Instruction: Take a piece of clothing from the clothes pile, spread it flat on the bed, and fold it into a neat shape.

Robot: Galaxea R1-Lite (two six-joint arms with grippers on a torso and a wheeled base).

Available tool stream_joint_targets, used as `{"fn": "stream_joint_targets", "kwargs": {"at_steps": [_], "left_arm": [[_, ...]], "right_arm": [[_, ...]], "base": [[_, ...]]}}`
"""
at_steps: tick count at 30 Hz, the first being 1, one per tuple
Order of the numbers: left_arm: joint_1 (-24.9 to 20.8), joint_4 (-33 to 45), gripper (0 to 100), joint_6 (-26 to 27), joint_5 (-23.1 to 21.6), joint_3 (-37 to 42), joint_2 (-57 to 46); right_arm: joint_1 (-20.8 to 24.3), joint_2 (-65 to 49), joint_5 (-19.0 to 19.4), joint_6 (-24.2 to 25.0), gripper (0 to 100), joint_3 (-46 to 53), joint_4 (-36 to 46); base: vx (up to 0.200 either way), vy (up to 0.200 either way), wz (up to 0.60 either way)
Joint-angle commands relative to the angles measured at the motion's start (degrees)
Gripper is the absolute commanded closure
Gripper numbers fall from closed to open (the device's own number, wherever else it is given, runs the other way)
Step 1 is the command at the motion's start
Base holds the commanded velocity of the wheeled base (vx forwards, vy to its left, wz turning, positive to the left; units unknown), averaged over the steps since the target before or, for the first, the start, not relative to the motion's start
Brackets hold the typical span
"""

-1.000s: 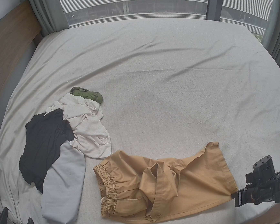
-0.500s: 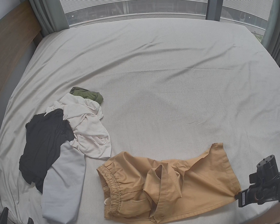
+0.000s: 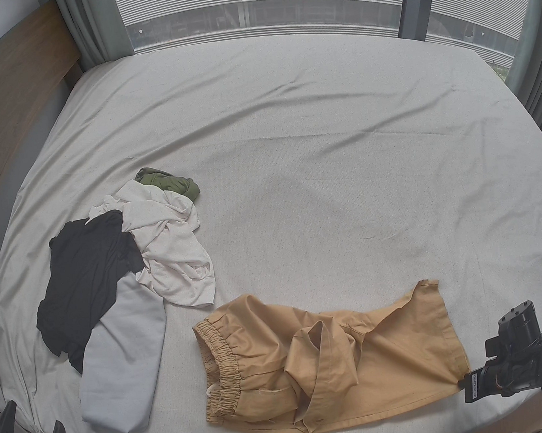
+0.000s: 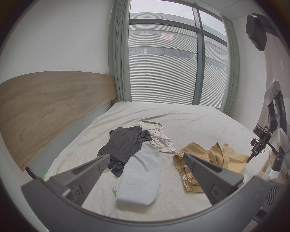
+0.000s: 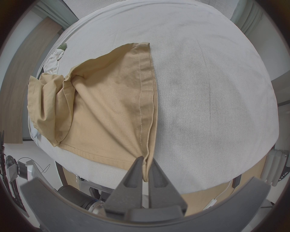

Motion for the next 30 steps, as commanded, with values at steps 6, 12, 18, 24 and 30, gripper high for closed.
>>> {"fn": "stream_joint_targets", "kwargs": {"at_steps": [6,12,18,24,30], "left_arm": [[0.0,0.0,0,0.0,0.0,1.0,-1.0],[0.1,0.0,0,0.0,0.0,1.0,-1.0],[0.1,0.0,0,0.1,0.0,1.0,-1.0],[0.1,0.0,0,0.0,0.0,1.0,-1.0],[0.1,0.0,0,0.0,0.0,1.0,-1.0]], "right_arm": [[0.0,-2.5,0.2,0.6,0,1.0,-0.8],[0.0,-16.2,-0.3,0.0,0,1.0,-0.6],[2.2,-27.0,1.4,-1.2,0,-3.8,-0.4],[10.0,-27.0,8.2,-0.9,0,-9.9,-0.6],[15.6,-23.0,10.2,-0.6,0,-13.8,-0.8]], "base": [[0.000,0.000,0.00],[0.000,0.000,0.00],[0.000,0.000,0.00],[0.000,0.000,0.00],[0.000,0.000,0.00]]}}
